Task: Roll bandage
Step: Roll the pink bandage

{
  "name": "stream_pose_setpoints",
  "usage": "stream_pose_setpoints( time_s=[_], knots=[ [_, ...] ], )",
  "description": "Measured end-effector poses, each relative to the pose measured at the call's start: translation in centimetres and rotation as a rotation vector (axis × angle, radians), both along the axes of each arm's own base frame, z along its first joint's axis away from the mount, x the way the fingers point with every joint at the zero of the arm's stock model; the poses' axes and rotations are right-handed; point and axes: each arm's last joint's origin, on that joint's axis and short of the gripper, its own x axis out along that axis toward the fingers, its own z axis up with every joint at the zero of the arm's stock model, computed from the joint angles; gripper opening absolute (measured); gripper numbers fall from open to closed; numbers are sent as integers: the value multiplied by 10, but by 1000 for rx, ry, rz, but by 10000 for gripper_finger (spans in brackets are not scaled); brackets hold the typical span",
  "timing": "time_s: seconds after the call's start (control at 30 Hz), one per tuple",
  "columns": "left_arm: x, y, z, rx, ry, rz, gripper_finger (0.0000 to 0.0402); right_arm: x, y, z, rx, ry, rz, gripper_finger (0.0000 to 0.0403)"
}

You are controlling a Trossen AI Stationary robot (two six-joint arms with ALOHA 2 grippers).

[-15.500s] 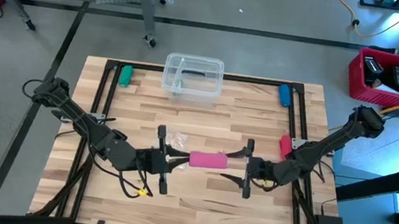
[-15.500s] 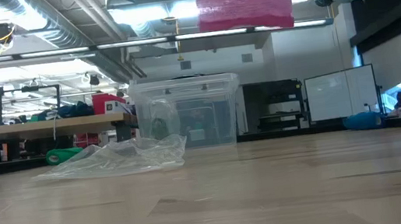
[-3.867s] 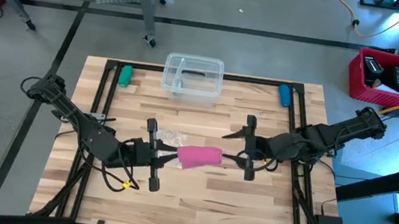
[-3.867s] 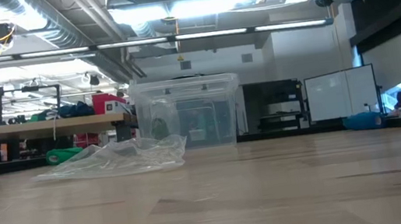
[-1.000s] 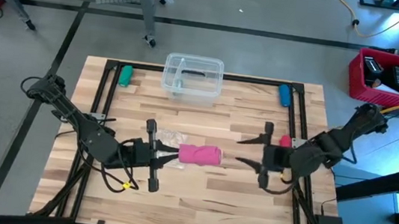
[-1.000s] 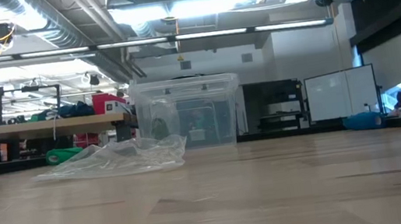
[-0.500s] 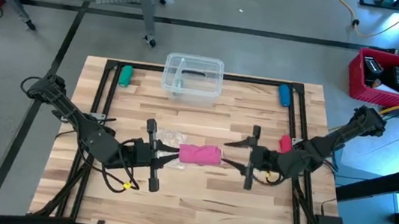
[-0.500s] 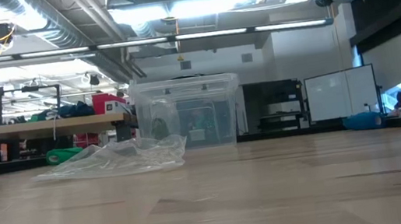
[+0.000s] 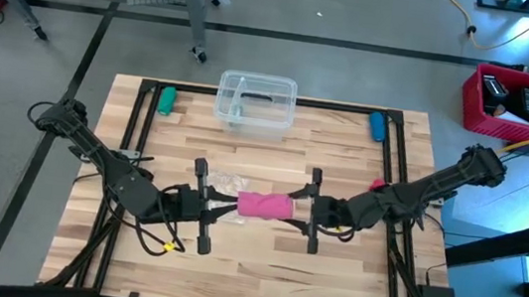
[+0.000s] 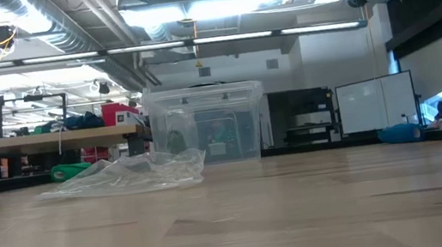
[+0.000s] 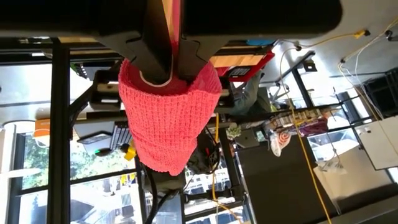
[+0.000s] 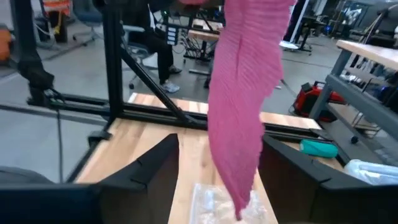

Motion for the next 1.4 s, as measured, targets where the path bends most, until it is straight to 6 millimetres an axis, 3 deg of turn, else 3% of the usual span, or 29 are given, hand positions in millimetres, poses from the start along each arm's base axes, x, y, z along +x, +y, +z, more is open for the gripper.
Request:
stream_pose_setpoints(
  time_s=[0.17,0.4,0.6,0.9,1.17,1.4],
  knots=[
    [0,0,0,-4,-3,0,4,3,1,0,-90,-24,12,162],
    [-1,-1,1,-6,-8,-4,4,2,-1,-7,-266,44,-20,13],
    [-13,-3,11,-56,-46,-34,4,-1,-5,-17,-344,153,-109,6],
    [-27,1,23,-84,-84,-56,4,-1,-4,-18,-314,156,-59,5],
    [-26,7,30,25,-111,10,4,0,6,-26,-246,192,82,2],
    [-13,19,24,130,-48,134,4,-6,22,-20,-226,135,119,2]
  ],
)
